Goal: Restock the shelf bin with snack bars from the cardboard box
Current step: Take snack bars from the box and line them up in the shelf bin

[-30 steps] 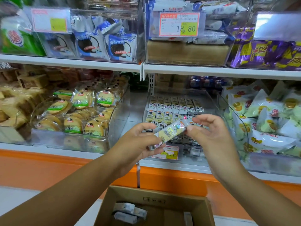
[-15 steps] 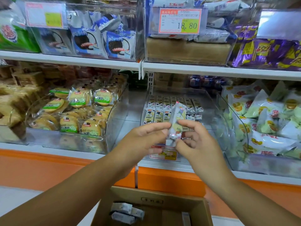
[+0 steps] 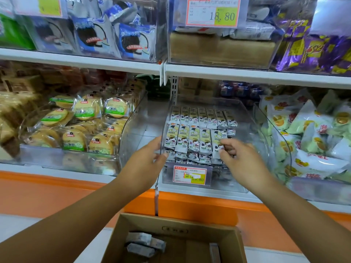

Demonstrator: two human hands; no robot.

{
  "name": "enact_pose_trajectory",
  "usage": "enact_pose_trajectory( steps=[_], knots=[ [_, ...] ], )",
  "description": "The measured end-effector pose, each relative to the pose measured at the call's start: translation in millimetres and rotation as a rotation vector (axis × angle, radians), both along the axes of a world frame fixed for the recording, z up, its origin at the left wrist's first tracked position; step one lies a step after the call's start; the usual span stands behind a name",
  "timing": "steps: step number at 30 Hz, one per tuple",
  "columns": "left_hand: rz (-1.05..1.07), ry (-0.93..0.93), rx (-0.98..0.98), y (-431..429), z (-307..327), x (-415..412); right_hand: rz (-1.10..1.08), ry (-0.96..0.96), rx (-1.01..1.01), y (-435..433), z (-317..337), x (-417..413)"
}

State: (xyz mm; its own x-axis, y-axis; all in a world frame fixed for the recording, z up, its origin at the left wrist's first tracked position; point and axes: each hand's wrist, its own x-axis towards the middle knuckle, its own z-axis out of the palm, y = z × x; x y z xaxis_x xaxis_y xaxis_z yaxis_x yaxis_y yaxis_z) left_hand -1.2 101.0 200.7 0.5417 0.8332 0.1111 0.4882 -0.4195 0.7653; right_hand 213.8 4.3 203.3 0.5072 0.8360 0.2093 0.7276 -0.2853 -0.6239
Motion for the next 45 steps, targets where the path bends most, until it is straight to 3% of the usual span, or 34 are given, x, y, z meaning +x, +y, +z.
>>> enact_pose_trajectory(
  steps=[6, 10, 12, 14, 17, 20, 24, 28, 32, 38, 41, 45],
  knots=[
    [-0.003, -0.004, -0.055, 9, -11, -9, 0.015, -0.091, -0.044, -3, 0, -3],
    [0.007, -0.011, -0.028, -1, -24, -26, 0.009, -0.056, 0.351, -30, -1, -13],
    [0.025, 0.001, -0.004, -10, -38, -42, 0.067, 0.019, 0.442, -55, -12, -22],
    [0.007, 0.076, 0.015, -23, -66, -61, 0.140, 0.075, 0.318, -79, -41, -30],
    [-0.089, 0.285, -0.038, -46, -124, -84, 0.225, 0.222, -0.161, -106, -109, -37],
    [-0.121, 0.438, -0.170, -62, -177, -92, 0.105, 0.448, -0.564, -121, -189, -40],
    [-0.040, 0.468, -0.350, -83, -232, -95, -0.138, 0.553, -0.697, -139, -278, -49],
    [-0.130, 0.642, -0.510, -98, -275, -110, -0.289, 0.708, -0.679, -147, -334, -71],
    [-0.233, 0.809, -0.533, -98, -300, -123, -0.441, 0.599, -0.658, -141, -367, -86],
    [-0.342, 0.891, -0.543, -101, -327, -112, -0.476, 0.396, -0.649, -137, -380, -99],
    [-0.407, 0.875, -0.607, -109, -341, -99, -0.456, 0.234, -0.543, -131, -377, -95],
    [-0.412, 0.915, -0.554, -114, -352, -95, -0.414, 0.122, -0.475, -108, -373, -75]
  ],
)
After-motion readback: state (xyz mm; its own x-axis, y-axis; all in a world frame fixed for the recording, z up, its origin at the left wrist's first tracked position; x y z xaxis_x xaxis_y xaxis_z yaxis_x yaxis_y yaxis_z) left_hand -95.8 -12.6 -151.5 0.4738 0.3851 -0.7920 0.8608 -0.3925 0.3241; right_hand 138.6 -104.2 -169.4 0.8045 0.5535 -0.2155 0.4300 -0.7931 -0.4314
